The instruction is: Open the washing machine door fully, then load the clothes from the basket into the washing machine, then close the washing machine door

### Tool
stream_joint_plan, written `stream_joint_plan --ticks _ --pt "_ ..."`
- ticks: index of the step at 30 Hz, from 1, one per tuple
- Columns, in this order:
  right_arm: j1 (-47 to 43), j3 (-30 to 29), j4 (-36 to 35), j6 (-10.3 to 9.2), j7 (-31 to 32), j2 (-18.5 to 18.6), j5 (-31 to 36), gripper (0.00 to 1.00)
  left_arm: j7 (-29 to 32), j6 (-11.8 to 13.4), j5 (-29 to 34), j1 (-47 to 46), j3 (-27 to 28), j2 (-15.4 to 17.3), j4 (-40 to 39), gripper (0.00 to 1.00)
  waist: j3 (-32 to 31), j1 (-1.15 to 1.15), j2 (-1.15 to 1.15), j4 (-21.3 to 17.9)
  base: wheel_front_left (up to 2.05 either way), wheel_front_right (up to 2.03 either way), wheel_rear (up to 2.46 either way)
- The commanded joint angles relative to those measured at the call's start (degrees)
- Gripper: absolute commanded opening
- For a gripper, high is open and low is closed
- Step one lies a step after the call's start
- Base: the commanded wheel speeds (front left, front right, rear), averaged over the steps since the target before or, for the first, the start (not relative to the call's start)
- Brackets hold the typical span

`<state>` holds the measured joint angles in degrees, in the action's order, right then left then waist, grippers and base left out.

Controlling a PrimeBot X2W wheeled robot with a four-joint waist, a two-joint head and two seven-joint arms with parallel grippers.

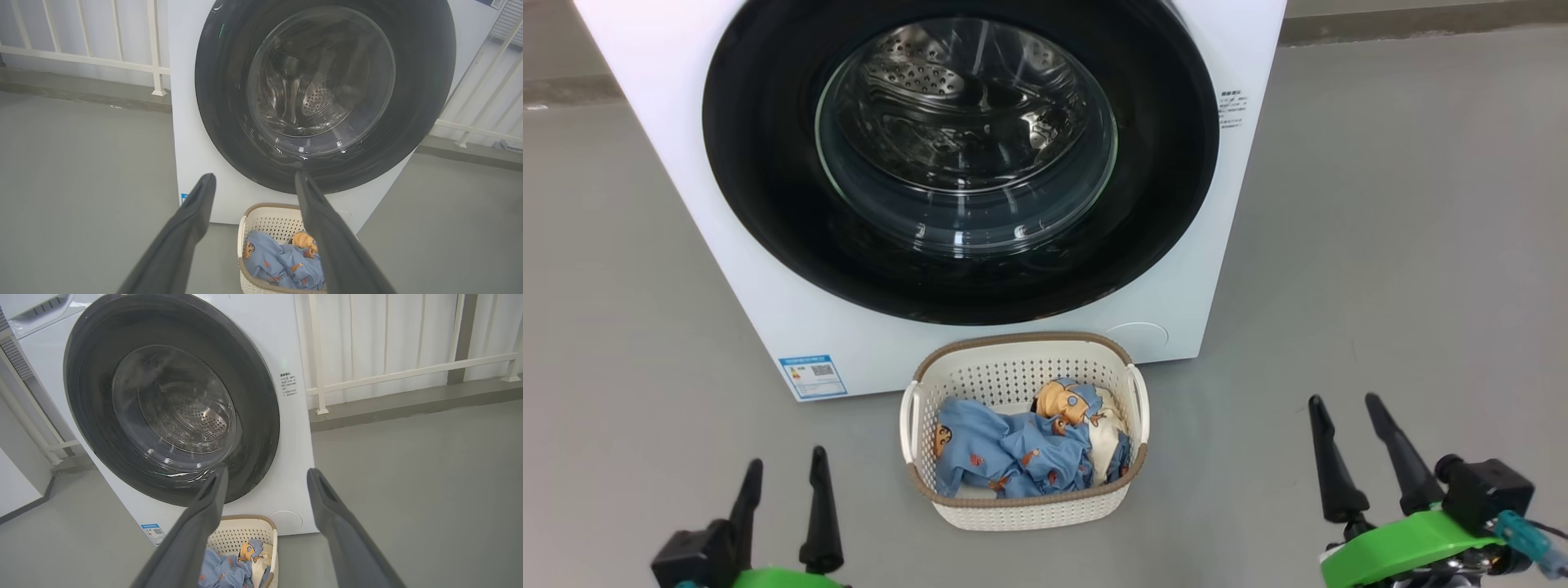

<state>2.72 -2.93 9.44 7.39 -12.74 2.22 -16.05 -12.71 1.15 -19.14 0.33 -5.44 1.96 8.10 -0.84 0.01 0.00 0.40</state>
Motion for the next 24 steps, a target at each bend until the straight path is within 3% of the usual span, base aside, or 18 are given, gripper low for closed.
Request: stream_joint_plan --ticks 1,10,24 --pt "2.6 1.3 -0.4 0.09 -0.9 0.6 2.3 1.0 -0.9 -0.5 1.6 -0.9 1.2 0.8 -0.5 1.0 -0.1 0.0 0.0 0.0 0.0 0.0 0.0" --pt "3.6 1.0 3.3 0.1 -2.3 0.7 8.9 1.0 -2.3 -0.5 6.6 -1.4 -0.1 0.9 3.0 1.0 -0.2 0.0 0.0 0.0 0.0 0.0 0.0" --pt "4.1 1.6 7.0 0.1 -2.3 0.7 9.2 1.0 -2.3 -0.4 4.7 -1.9 -0.4 0.9 6.4 1.0 -0.5 0.0 0.0 -0.1 0.0 0.0 0.0"
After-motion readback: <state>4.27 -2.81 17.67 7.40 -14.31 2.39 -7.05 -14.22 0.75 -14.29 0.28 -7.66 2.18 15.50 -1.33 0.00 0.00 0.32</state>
